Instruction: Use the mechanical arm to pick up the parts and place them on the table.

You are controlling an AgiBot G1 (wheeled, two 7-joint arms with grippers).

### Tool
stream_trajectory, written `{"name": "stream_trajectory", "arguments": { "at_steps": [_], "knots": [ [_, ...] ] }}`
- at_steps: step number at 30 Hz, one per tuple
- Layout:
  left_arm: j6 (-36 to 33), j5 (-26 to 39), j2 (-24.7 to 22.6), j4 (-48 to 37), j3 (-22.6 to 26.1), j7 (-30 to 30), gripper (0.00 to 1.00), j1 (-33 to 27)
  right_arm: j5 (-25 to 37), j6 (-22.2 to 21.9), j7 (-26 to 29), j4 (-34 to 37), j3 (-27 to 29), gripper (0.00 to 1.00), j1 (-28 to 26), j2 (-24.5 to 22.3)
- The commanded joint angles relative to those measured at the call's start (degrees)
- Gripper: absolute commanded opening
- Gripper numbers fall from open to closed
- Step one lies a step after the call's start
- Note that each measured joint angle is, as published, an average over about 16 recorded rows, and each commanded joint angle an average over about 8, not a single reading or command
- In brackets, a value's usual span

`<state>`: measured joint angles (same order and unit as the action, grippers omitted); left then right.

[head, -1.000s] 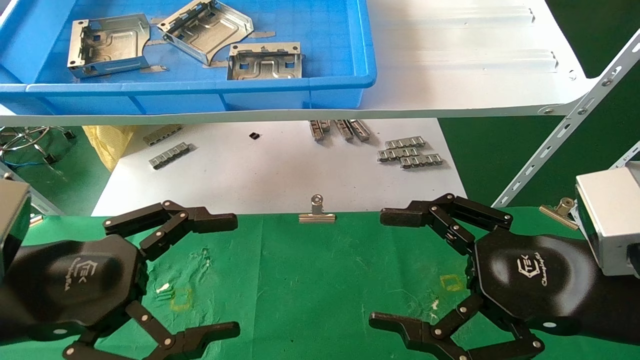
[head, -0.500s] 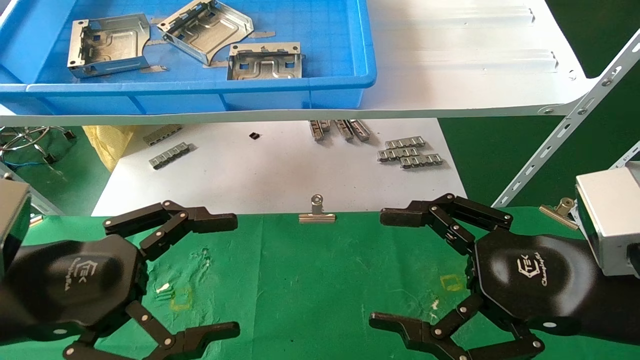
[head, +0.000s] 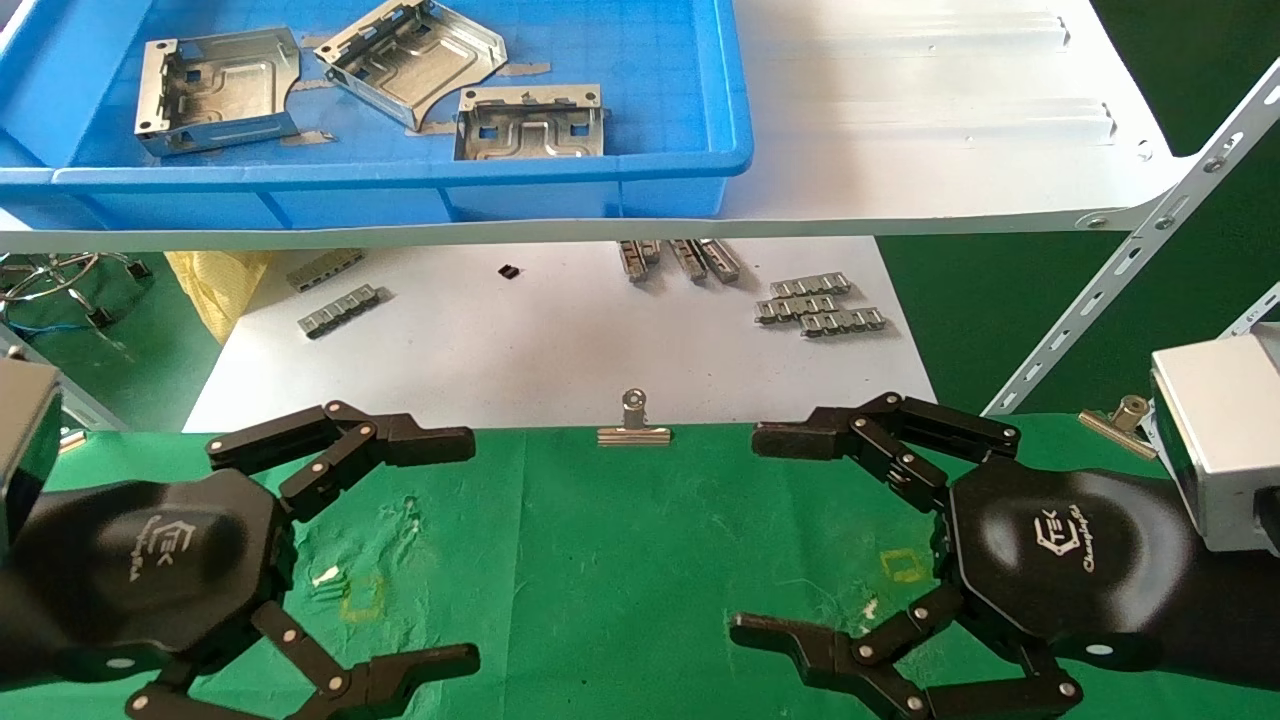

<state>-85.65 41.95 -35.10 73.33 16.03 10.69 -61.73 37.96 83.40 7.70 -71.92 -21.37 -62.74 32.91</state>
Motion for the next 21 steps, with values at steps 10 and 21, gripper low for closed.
{"name": "stream_trajectory", "arguments": {
  "at_steps": [10,21],
  "knots": [
    [0.00,0.00,0.00,0.00,0.00,0.00,1.00,0.00,0.00,0.00,0.00,0.00,0.00,0.00,0.00,0.00],
    [0.00,0.00,0.00,0.00,0.00,0.00,1.00,0.00,0.00,0.00,0.00,0.00,0.00,0.00,0.00,0.00]
  ]
}}
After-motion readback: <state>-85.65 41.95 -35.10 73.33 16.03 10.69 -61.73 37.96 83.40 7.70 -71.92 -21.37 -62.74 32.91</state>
